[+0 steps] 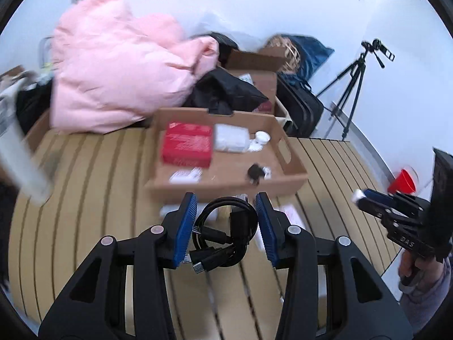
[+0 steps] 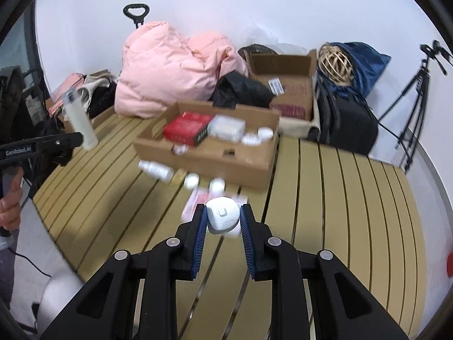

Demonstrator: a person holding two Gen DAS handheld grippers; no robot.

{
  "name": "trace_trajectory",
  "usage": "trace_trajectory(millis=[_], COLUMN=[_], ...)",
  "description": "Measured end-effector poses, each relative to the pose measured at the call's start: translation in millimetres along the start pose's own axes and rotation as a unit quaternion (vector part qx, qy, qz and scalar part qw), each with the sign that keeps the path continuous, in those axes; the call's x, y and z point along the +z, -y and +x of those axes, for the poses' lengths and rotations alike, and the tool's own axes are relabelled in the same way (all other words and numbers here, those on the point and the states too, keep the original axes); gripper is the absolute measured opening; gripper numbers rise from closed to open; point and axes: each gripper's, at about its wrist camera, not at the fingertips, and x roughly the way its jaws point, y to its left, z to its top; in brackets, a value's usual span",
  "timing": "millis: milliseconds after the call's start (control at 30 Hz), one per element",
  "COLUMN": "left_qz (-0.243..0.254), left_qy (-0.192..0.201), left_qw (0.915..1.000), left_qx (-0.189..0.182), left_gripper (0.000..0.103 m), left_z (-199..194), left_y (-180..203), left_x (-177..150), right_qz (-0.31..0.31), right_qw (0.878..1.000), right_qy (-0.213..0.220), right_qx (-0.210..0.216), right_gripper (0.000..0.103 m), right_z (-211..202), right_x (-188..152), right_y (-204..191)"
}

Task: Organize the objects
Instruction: 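Carry the white cap and black cable into the tray and release both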

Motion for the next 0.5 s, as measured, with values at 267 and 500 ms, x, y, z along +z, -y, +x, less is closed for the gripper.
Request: trace_trajectory(millis=[267,500], left_qz=[0.006,-0.018], left_qy=[-0.070,-0.125], left_qw=[0.9964,0.9903], left_qx=[0.048,0.059], left_gripper=[0.039,0.066], left_z=[160.4,225.3], left_y=[6.6,6.1], left_x=[73.0,75.1], right_qz=[0.026,0.065], right_qw=[0.998,0.990], right_qy=[-0.065,-0.128], right_qx=[-0.006,-0.010], right_gripper=[0.027,0.029], right_z=[146.1,248.9], right_x=[92.8,115.0], right_y=[42.7,68.3])
